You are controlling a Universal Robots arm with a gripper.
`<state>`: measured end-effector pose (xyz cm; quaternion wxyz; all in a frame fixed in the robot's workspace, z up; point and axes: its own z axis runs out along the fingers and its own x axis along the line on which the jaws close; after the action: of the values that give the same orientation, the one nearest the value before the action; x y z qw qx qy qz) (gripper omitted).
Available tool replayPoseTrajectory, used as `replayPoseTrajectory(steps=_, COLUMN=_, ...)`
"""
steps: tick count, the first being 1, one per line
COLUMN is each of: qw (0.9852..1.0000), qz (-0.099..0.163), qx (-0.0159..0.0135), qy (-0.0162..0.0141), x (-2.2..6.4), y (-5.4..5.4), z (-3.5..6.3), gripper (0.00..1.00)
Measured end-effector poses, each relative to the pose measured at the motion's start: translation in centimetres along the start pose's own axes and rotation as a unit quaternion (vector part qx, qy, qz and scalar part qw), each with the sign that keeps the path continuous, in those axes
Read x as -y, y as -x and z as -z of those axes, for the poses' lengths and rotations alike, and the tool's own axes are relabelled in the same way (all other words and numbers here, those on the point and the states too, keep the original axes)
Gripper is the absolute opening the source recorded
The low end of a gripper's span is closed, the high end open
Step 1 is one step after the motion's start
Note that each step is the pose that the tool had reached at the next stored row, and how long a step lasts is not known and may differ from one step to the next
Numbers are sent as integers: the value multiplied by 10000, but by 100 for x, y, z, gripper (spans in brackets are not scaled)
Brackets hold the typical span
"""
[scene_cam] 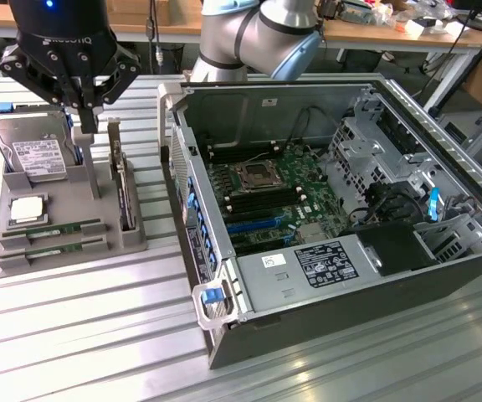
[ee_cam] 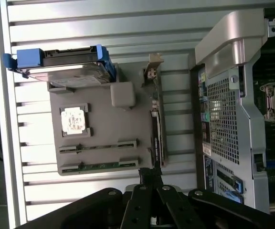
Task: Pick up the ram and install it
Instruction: 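Reach for the ram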
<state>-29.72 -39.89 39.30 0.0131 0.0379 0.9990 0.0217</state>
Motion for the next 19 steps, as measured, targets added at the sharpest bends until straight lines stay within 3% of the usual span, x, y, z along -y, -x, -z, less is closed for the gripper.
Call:
replayPoseTrajectory(steps=10, qw=10000, qz=0, qx=0, qy=0, x=21, y=-273, z=8, gripper=10)
replayPoseTrajectory(steps=19, qw=10000, qz=0, qx=-1, qy=0, x=33, y=-436, z=13, gripper=10)
